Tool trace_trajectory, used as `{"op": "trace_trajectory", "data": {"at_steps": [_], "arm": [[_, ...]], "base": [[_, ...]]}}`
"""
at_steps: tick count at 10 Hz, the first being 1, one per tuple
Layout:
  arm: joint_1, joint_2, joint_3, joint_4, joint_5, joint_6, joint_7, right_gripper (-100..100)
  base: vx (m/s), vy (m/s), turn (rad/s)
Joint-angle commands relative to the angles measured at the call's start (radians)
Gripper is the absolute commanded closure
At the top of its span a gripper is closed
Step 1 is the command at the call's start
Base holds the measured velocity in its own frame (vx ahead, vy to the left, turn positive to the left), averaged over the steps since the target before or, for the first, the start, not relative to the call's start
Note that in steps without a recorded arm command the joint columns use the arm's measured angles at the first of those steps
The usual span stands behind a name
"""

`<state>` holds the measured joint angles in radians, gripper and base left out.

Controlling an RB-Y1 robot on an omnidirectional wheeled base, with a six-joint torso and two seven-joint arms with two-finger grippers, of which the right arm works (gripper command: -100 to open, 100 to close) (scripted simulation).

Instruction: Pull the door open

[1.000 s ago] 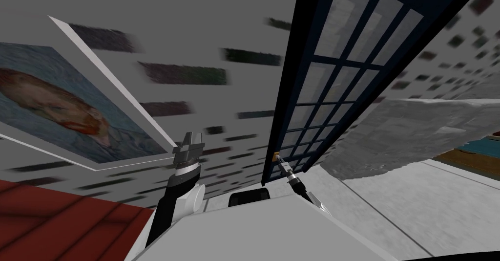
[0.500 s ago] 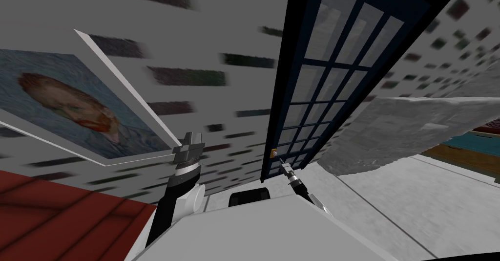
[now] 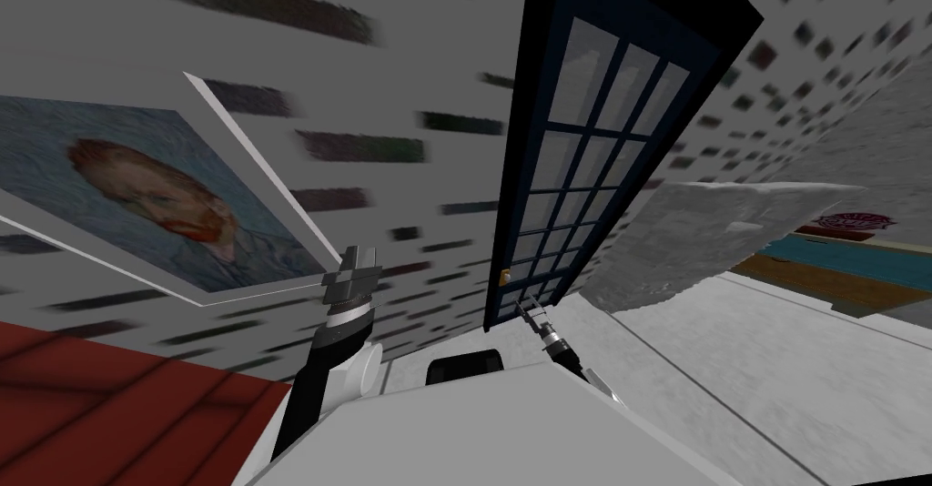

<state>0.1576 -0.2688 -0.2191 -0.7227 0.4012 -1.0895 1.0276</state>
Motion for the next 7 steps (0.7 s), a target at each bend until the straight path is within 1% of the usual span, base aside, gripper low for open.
{"op": "trace_trajectory", "data": {"at_steps": [1, 2, 3, 7], "arm": [[0.000, 0.000, 0.000, 0.000, 0.000, 0.000, 0.000, -100], [-0.016, -0.002, 0.020, 0.012, -0.030, 0.010, 0.022, -100], [-0.026, -0.003, 0.032, 0.019, -0.049, 0.016, 0.033, -100], [-0.079, -0.008, 0.096, 0.057, -0.149, 0.050, 0.090, -100]], "base": [[-0.044, 0.027, -0.020], [0.017, -0.006, 0.041], [0.045, -0.022, 0.041], [0.074, -0.022, 0.053]]}}
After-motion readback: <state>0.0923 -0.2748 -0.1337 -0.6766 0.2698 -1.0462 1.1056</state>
